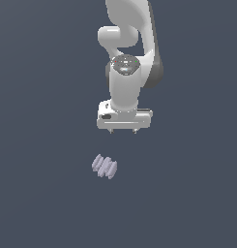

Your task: Pick up the object and move it to a goal position.

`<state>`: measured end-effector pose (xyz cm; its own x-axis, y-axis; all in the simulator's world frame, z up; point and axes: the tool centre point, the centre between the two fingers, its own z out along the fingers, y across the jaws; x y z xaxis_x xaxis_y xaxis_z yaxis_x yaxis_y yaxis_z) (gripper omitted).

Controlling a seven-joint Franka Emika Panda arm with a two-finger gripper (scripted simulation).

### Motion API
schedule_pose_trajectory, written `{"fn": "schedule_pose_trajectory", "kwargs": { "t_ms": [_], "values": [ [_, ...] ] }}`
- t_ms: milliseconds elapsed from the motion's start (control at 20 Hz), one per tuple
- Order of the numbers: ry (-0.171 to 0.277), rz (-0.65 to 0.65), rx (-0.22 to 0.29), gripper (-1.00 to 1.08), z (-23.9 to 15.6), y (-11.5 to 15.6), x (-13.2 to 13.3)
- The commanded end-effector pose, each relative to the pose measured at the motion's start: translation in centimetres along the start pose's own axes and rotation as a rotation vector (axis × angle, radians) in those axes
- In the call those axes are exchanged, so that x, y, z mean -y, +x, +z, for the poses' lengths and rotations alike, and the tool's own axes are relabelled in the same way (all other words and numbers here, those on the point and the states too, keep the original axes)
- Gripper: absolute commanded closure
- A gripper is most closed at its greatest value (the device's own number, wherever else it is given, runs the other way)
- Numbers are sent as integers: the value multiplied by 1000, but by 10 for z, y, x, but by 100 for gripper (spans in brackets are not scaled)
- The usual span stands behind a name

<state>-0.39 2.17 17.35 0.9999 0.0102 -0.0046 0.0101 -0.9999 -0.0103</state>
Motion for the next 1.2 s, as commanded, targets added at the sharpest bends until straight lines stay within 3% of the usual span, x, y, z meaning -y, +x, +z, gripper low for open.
{"fn": "schedule_pose_trajectory", "kwargs": {
  "t_ms": [0,500,1150],
  "values": [
    [0,0,0,-92,0,0,0],
    [2,-70,-18,-92,-16,6,29],
    [-2,-138,-16,-92,-10,13,23]
  ]
}}
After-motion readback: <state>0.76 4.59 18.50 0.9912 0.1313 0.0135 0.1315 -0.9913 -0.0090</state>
